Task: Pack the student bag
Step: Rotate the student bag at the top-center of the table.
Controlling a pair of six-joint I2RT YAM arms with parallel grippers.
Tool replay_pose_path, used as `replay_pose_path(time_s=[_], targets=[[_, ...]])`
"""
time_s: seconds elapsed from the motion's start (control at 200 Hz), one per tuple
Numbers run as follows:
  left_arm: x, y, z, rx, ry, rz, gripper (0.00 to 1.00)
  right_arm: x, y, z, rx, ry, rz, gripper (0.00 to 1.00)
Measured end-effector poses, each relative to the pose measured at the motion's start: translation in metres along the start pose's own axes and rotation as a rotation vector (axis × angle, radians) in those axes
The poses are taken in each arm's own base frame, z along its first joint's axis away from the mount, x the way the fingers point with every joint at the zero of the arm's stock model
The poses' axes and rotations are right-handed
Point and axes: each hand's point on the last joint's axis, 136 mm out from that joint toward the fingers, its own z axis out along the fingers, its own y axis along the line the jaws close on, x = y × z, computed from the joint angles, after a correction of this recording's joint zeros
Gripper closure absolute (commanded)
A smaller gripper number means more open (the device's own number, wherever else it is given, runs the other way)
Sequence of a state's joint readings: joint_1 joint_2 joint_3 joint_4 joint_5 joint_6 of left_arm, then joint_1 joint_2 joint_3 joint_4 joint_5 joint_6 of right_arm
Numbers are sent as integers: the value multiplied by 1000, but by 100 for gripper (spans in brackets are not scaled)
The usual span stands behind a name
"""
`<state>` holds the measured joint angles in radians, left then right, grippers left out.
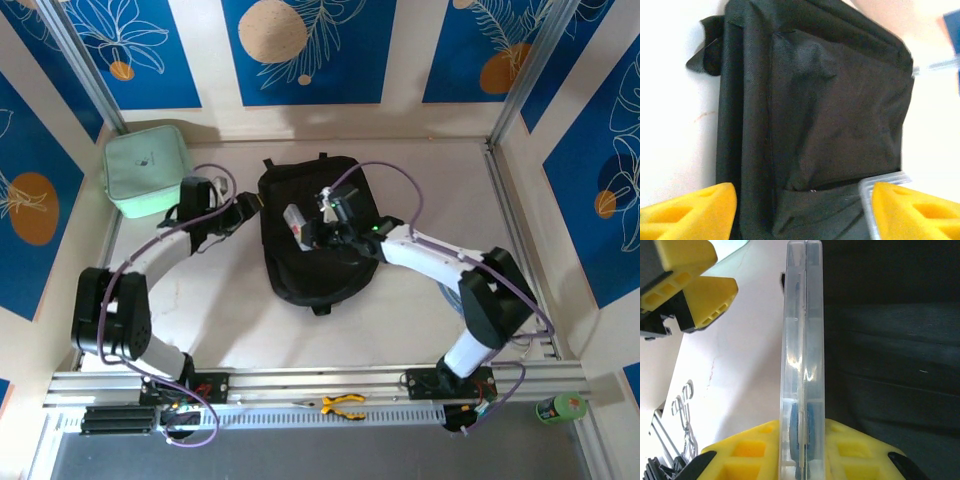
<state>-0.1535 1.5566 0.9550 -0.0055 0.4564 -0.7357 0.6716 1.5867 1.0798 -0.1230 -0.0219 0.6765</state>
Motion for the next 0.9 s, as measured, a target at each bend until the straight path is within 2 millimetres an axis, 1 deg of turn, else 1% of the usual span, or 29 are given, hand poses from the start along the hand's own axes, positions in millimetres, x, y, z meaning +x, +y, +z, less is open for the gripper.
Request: replay_pose_path(time_s=[0.07, 0.14, 0.2, 0.3, 0.335, 0.435, 0.51, 0.615, 0.71, 0.76, 0.815, 0.9], targets=[[-1, 5, 12, -9, 30, 19, 47, -3, -13, -12, 28, -20, 32, 87], [3, 15, 25, -27, 69, 23, 52, -4, -27, -20, 60, -32, 68, 87], [6, 24, 35, -45, 100, 20, 53, -1, -39, -26, 89, -34, 100, 87], [6, 33, 51, -64, 141, 20, 61, 7, -57, -32, 130, -26, 149, 87], [4, 35, 57, -66, 152, 22, 62, 8, -62, -34, 143, -24, 166, 87], [1, 38, 71, -63, 172, 17, 73, 10, -73, -38, 172, -17, 212, 87], [3, 42, 79, -57, 192, 4, 79, 12, -79, -39, 189, -10, 239, 87], [8, 43, 83, -38, 211, -24, 100, 11, -88, -41, 202, -6, 275, 87], [11, 40, 84, -3, 208, -41, 100, 9, -98, -38, 204, 3, 303, 87], [17, 42, 83, 8, 204, -49, 100, 6, -103, -35, 200, 13, 317, 87], [28, 45, 77, 13, 204, -62, 100, 1, -106, -32, 190, 23, 321, 87], [48, 46, 60, 16, 205, -86, 100, -11, -106, -29, 173, 26, 310, 88]])
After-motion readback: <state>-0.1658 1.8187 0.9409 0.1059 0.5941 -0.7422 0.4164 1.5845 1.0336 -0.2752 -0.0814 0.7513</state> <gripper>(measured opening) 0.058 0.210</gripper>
